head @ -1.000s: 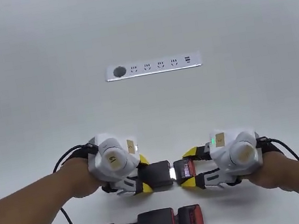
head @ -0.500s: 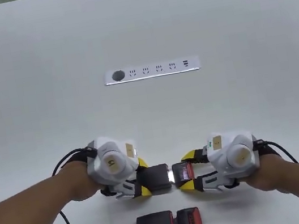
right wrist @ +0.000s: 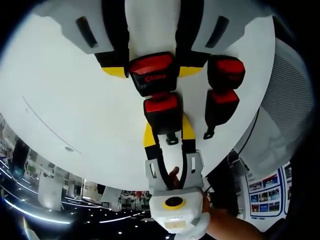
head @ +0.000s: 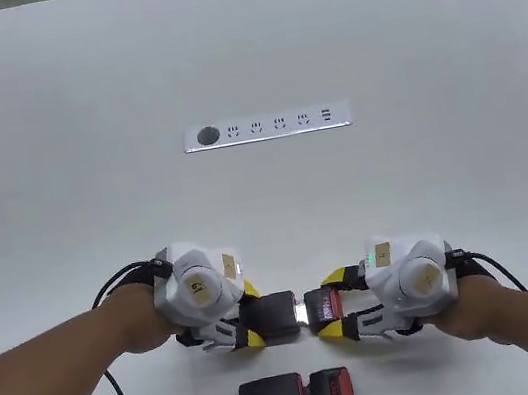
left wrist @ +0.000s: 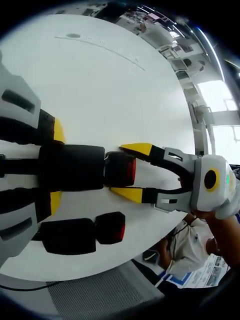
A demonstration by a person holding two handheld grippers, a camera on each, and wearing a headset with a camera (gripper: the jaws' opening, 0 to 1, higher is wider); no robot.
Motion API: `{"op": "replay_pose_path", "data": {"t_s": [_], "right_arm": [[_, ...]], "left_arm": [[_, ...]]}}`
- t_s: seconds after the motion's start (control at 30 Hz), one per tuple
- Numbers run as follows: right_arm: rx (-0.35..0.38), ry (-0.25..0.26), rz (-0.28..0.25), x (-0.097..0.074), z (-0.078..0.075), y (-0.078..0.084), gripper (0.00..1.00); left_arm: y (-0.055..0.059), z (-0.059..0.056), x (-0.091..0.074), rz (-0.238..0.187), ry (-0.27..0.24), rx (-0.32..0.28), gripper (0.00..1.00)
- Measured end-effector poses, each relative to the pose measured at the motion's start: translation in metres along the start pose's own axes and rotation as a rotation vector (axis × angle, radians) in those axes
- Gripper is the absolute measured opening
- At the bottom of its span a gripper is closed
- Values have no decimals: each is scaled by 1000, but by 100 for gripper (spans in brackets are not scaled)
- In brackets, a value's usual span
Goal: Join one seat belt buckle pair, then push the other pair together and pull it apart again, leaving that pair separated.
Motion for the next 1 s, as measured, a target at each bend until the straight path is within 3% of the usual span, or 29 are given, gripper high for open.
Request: {"op": "replay_pose_path", "data": {"t_s": [0.4,1.0], "right_arm": [[-9,-5,0,-4,-4,6,33],[5,1,-5,-29,-7,25,34]], "left_arm": [[-1,2,0,23,7,9,32],[-3,1,-1,19,8,8,33]]}}
Point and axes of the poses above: the centre of the closed fingertips' face, and the gripper's own axes: x roughly forward along the fingers, z roughly to its left, y roughly out of its underside, the point moved 9 cm from there along -x, roughly backward along the fingers, and after that the axes turned 2 degrees about x, right-handed, at the moved point
